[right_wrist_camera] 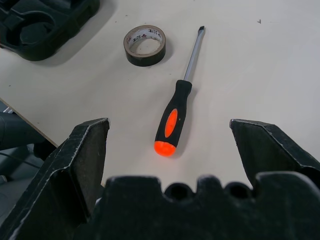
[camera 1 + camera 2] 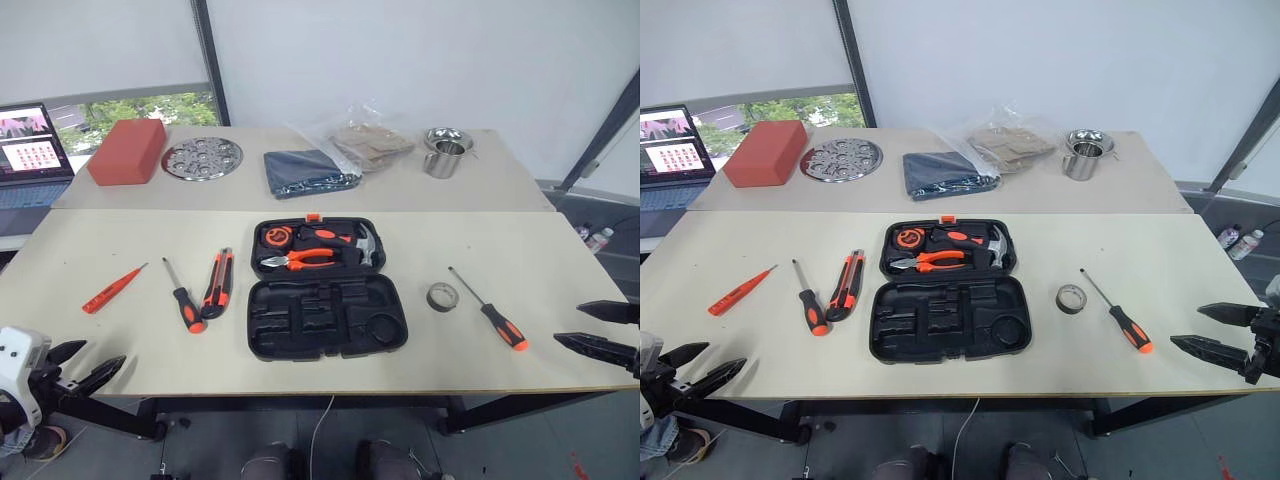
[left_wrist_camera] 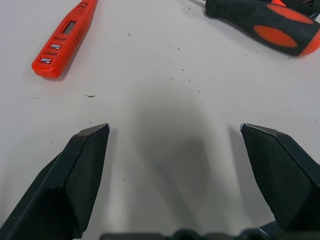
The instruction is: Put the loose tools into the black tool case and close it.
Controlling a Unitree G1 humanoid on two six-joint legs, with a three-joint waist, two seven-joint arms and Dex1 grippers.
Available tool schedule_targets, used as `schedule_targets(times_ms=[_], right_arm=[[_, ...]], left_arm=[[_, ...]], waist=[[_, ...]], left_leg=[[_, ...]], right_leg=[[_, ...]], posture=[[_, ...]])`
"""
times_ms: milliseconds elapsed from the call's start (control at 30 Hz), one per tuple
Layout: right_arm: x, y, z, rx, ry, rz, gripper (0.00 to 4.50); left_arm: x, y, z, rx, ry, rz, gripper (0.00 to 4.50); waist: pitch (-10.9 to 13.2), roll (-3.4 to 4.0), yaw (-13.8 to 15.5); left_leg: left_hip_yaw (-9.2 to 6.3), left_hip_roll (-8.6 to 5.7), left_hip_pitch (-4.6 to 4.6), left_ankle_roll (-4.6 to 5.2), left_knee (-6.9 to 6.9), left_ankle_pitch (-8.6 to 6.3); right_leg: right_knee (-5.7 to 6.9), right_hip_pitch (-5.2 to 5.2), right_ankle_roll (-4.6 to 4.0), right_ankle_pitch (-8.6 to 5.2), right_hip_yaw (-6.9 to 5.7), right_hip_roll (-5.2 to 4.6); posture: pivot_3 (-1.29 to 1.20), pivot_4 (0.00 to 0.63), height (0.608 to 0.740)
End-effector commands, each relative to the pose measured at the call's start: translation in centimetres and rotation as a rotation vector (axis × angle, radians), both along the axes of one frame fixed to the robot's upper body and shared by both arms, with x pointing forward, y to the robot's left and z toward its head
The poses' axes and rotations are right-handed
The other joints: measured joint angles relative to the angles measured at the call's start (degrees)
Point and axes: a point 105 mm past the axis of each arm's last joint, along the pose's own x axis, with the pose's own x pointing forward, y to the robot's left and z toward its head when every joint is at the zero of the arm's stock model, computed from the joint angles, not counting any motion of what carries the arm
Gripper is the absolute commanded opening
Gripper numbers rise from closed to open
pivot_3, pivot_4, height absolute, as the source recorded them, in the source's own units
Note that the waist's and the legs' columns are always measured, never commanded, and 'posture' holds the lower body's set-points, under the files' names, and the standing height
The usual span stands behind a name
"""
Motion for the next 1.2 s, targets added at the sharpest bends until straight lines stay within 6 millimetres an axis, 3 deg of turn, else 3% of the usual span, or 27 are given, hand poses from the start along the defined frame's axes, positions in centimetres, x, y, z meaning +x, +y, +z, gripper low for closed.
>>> schedule_targets(times_ms=[33, 200, 467, 633, 767, 867, 1033, 1133, 1200], right_arm=[[0.4, 0.8, 0.9, -0.009, -0.047, 0.017, 4.48], [1.6, 4.9, 3.2, -0.003, -0.131, 0.127, 4.48], [2.0, 12.4, 5.5, 0.011, -0.225, 0.358, 4.48], [1.7, 15.2, 5.9, 0.039, -0.244, 0.463, 4.48], [1.9, 16.3, 5.6, 0.048, -0.261, 0.499, 4.48], [2.1, 16.5, 5.3, 0.054, -0.271, 0.5, 4.5], [2.1, 16.3, 4.9, 0.057, -0.282, 0.491, 4.5], [1.9, 16.0, 4.7, 0.059, -0.283, 0.482, 4.5], [1.7, 15.7, 4.4, 0.065, -0.263, 0.477, 4.5]], left_arm=[[0.7, -0.5, 1.7, -0.032, -0.034, 0.017, 4.5], [3.6, -4.2, 3.7, -0.196, -0.004, 0.061, 4.5], [6.7, -6.8, 3.4, -0.292, 0.211, 0.211, 4.5], [8.3, -8.3, 3.1, -0.286, 0.292, 0.231, 4.5], [9.0, -8.2, 1.8, -0.273, 0.375, 0.296, 4.5], [9.1, -7.9, 1.0, -0.265, 0.418, 0.33, 3.82], [9.2, -7.3, 0.9, -0.253, 0.427, 0.371, 2.16], [9.5, -6.2, 1.6, -0.23, 0.406, 0.394, 1.07], [10.0, -5.4, 3.0, -0.202, 0.373, 0.386, 0.6]], waist=[[0.0, 0.0, 0.0], [0.0, 0.01, 0.2], [0.1, -0.08, 0.1], [0.2, -0.32, 0.2], [0.2, -0.43, 0.3], [0.2, -0.42, 0.3], [0.1, -0.42, 0.2], [0.1, -0.42, -0.2], [0.1, -0.43, -0.2]], left_leg=[[0.0, 0.0, 0.0, 0.0, 0.0, 0.0], [-0.02, 0.0, 0.0, -0.11, 0.0, 0.07], [-0.02, -0.02, 0.07, -0.15, 0.0, 0.14], [0.01, -0.03, 0.16, -0.22, 0.0, 0.2], [0.05, -0.03, 0.2, -0.25, 0.0, 0.21], [0.1, -0.03, 0.34, -0.3, 0.0, 0.23], [0.09, 0.0, 0.41, -0.43, 0.0, 0.29], [0.12, 0.02, 0.53, -0.49, -0.05, 0.32], [0.17, 0.02, 0.64, -0.61, -0.18, 0.4]], right_leg=[[0.0, -0.01, 0.0, 0.0, 0.0, 0.0], [0.02, 0.16, 0.08, 0.1, 0.03, 0.01], [0.14, 0.29, -0.01, 0.2, 0.06, 0.43], [0.12, 0.41, 0.04, 0.21, 0.08, 0.88], [0.12, 0.43, 0.06, 0.2, 0.09, 0.93], [0.16, 0.48, 0.07, 0.19, 0.16, 0.93], [0.24, 0.48, 0.13, 0.15, 0.17, 0.91], [0.36, 0.48, 0.08, 0.13, 0.27, 0.9], [0.41, 0.47, 0.01, 0.12, 0.32, 0.9]], posture=[[0.0, 0.15, 0.734], [0.0, 0.15, 0.734], [0.0, 0.15, 0.734], [0.0, 0.15, 0.734], [0.0, 0.15, 0.734], [0.0, 0.15, 0.734], [0.0, 0.15, 0.734], [0.0, 0.15, 0.734], [0.0, 0.15, 0.734]])
